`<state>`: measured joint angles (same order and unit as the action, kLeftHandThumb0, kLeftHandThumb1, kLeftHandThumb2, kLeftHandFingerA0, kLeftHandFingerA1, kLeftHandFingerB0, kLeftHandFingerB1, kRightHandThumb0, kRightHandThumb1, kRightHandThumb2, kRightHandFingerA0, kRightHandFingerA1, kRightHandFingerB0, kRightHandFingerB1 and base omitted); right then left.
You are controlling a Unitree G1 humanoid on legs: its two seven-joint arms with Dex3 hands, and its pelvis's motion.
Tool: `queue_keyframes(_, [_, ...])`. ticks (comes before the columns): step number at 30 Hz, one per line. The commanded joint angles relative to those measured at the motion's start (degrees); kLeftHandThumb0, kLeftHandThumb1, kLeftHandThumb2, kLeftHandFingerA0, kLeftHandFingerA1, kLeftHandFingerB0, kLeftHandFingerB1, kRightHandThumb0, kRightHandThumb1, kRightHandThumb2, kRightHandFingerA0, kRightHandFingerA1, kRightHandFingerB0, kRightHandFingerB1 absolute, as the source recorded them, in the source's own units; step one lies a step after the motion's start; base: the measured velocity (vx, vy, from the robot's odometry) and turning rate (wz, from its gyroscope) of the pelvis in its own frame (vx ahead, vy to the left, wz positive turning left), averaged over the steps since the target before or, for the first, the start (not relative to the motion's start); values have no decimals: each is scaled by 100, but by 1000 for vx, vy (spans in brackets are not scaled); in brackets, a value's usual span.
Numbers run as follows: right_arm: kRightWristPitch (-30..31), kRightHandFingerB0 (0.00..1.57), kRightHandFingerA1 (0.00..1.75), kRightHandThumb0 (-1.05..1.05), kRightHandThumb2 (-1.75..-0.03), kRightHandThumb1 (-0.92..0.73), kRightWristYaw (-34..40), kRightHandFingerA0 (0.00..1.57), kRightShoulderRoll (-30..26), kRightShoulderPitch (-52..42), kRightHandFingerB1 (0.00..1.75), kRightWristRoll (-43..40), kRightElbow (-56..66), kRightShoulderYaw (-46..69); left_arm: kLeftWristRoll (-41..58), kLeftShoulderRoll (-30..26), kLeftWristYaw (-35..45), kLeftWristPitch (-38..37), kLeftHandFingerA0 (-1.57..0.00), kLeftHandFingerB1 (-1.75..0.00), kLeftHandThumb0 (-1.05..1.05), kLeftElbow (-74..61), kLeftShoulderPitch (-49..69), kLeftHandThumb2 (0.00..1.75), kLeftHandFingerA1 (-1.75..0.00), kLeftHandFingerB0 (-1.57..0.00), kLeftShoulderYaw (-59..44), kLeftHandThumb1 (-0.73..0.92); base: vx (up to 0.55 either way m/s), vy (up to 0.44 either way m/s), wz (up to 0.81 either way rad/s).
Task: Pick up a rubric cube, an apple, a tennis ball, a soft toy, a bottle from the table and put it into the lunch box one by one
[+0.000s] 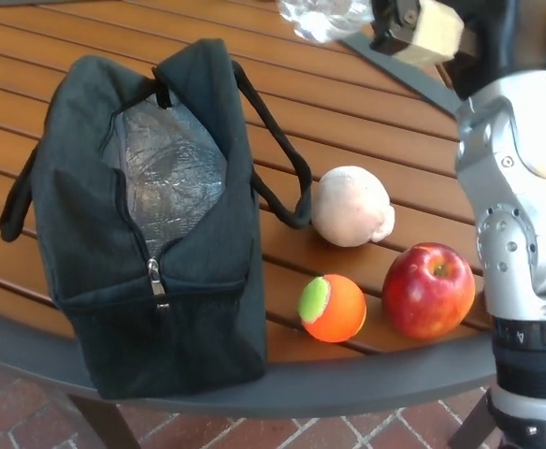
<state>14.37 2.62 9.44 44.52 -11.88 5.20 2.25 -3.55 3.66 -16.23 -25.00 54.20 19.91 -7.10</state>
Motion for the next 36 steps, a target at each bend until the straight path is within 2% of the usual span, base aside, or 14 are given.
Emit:
queue_keyframes(1, [748,85,175,-18,-141,-38,-130,104,228,194,165,-536,599,-208,20,-82,-8,-101,-104,-91,6,124,-70,83,-109,-91,-19,55,0,0,0])
queue_keyframes(7, [1222,82,175,-21,-140,-39,-120,102,471,149,168,-772,900,-411,47,-90,59,-177,-105,-94,9,258,-169,89,-113,-95,-31,52,0,0,0])
queue_keyframes(10, [1678,79,175,-15,-141,-44,-50,101,595,-48,170,-952,1040,-578,44,-79,48,-86,-104,-93,10,362,-300,92,-112,-93,-28,52,0,0,0])
queue_keyframes(13, [1857,76,175,-15,-141,-46,-92,100,574,-151,173,-1068,1030,-640,81,-107,164,-238,-106,-96,12,535,-379,97,-116,-96,-48,51,0,0,0])
queue_keyframes(14, [1874,77,175,-13,-143,-43,-104,100,562,-198,171,-1053,1002,-685,41,-103,136,-177,-100,-94,16,449,-346,102,-113,-91,-12,56,0,0,0])
queue_keyframes(16, [1905,77,175,-13,-143,-43,-98,100,541,-243,171,-1042,985,-735,-14,-96,86,-96,-100,-94,16,348,-308,102,-113,-91,33,56,0,0,0])
queue_keyframes(18, [2011,73,175,-13,-137,-48,-206,97,340,-320,175,-899,872,-919,-93,-75,-29,157,-96,-90,9,70,-251,89,-112,-83,103,63,0,0,0])
queue_keyframes(19, [2046,73,175,-13,-137,-48,-258,97,263,-359,175,-857,833,-982,-45,-45,-10,226,-96,-90,9,-25,-224,89,-112,-83,90,63,0,0,0])
queue_keyframes(27, [2190,71,175,-12,-131,-51,-522,93,-146,-481,175,-687,669,-1240,87,80,48,574,-96,-93,6,-462,-149,88,-114,-86,59,61,0,0,0])
queue_keyframes(29, [1719,73,175,-15,-134,-48,-733,96,-375,-570,173,-375,377,-1477,65,93,-18,799,-94,-95,6,-634,-158,87,-113,-86,59,65,0,0,0])
queue_keyframes(36, [1549,75,175,-15,-138,-46,-752,98,-347,-536,173,-257,-21,-1494,25,119,-64,1045,-96,-94,9,-813,-129,89,-113,-87,79,61,0,0,0])
